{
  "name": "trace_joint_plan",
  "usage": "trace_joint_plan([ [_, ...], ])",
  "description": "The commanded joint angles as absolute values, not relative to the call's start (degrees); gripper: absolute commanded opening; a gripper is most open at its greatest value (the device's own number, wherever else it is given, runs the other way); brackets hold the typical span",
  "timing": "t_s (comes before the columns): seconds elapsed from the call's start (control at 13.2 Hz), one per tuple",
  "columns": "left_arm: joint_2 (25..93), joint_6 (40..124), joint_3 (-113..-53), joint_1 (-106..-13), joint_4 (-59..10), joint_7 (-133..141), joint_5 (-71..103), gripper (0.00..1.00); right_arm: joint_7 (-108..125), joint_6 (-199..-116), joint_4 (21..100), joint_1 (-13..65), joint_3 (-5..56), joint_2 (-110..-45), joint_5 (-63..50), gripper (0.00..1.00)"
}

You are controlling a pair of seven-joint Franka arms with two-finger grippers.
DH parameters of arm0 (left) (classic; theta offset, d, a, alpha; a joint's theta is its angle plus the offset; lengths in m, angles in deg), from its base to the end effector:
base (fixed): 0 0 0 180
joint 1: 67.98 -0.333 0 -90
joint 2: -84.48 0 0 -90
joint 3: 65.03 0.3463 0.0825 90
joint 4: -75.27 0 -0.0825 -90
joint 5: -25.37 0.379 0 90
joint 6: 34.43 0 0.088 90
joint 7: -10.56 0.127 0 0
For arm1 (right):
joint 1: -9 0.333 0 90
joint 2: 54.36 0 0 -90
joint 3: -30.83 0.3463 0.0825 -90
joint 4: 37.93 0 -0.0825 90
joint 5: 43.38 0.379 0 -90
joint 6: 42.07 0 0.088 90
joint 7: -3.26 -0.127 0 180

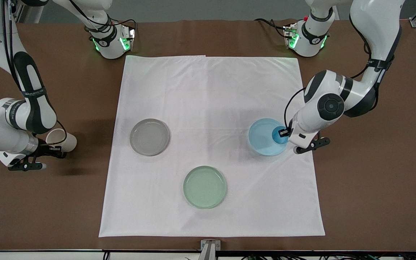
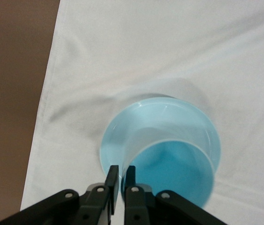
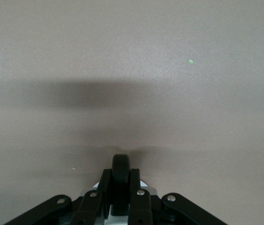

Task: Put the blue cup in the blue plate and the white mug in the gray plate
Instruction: 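Carry the blue cup onto the blue plate while the right gripper lifts the mug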

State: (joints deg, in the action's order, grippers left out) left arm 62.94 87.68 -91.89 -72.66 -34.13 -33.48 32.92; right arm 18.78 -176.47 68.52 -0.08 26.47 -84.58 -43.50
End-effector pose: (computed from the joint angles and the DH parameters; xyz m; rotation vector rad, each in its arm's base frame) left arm 0.5761 -0.2092 0.3219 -3.0858 -0.5044 0.1945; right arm 0.6317 -0.1477 0.2421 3.1107 0.0737 -0.0731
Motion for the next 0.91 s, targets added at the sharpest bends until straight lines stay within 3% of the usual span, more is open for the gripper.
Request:
trace_joint_plan([
  [0.0, 62.2, 86.9, -91.9, -72.8, -31.9, -35.8, 34.2, 0.89, 19.6, -171.0, 67.9, 0.0, 27.6, -81.4, -43.3, 0.03],
  [0.08, 62.6, 86.8, -91.9, -73.0, -31.3, -35.9, 34.2, 1.0, 19.4, -166.0, 66.8, 1.4, 27.8, -79.2, -43.4, 0.03],
  [0.23, 62.9, 83.1, -92.0, -73.1, -28.0, -35.6, 34.3, 1.0, 18.4, -158.1, 64.8, 6.3, 27.8, -75.0, -43.3, 0.03],
  [0.38, 62.9, 79.9, -92.0, -73.0, -25.0, -35.4, 34.3, 0.99, 10.2, -155.8, 64.9, 12.6, 27.8, -73.0, -43.4, 0.03],
  [0.61, 63.5, 79.4, -92.0, -73.8, -24.7, -34.8, 35.1, 0.99, -6.4, -155.7, 65.3, 23.3, 27.8, -73.5, -43.3, 0.03],
  [0.83, 64.1, 79.0, -91.9, -74.0, -24.7, -34.7, 35.0, 0.99, -19.7, -162.0, 65.3, 32.4, 27.8, -76.8, -42.3, 0.03],
])
